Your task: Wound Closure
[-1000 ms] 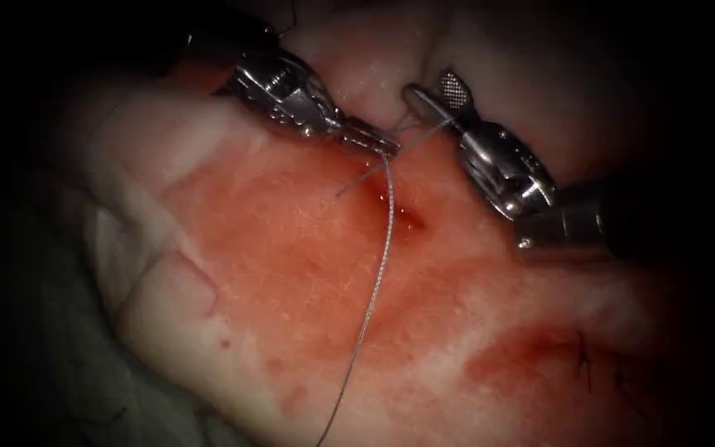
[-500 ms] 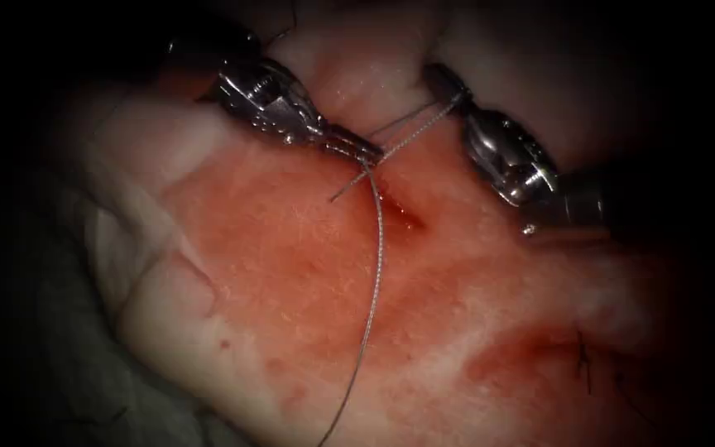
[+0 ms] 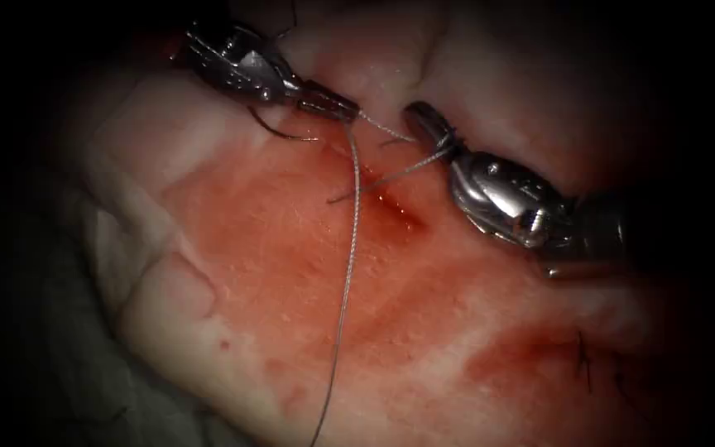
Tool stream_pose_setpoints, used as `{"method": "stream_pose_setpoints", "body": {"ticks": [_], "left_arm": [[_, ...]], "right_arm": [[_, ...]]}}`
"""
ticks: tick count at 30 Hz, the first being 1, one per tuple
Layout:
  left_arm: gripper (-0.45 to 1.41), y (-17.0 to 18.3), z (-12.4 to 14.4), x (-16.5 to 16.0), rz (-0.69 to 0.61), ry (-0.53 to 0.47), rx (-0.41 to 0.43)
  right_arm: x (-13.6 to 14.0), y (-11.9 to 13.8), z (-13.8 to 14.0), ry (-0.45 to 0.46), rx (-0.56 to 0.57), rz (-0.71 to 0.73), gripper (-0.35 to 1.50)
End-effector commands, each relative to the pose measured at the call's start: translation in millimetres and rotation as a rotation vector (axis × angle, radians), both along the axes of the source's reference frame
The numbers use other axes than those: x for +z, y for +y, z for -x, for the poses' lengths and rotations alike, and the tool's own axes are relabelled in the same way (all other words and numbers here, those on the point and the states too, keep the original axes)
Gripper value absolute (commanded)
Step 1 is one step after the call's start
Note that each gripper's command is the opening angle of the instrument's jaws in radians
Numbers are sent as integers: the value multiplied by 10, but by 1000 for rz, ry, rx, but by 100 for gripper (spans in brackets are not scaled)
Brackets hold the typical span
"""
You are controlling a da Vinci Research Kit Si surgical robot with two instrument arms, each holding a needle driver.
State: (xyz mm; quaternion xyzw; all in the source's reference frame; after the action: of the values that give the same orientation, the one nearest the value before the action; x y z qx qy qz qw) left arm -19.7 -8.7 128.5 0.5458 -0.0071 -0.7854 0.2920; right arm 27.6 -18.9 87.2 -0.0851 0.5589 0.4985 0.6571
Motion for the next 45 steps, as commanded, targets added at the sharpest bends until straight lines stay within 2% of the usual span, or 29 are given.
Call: {"method": "stream_pose_setpoints", "body": {"ticks": [1, 5, 12, 18, 31, 45], "left_arm": [[-45, 2, 5, 4, 0, 5, -2], [-45, 24, 4, -6, -9, 25, -15], [-45, 73, -1, -27, -27, 60, -56], [-45, 98, 6, -34, -26, 81, -52], [-45, 158, 26, -44, 3, 100, -63], [-45, 210, 51, -32, 26, 119, -117]], "right_arm": [[5, -10, -15, 8, -12, -3, -35], [5, -13, -29, 18, -38, -8, -35], [10, -35, -55, 8, -80, -17, -35], [13, -53, -62, -6, -96, -25, -35], [8, -117, -86, -39, -165, -56, -35], [4, -129, -95, -37, -175, -55, -35]]}}
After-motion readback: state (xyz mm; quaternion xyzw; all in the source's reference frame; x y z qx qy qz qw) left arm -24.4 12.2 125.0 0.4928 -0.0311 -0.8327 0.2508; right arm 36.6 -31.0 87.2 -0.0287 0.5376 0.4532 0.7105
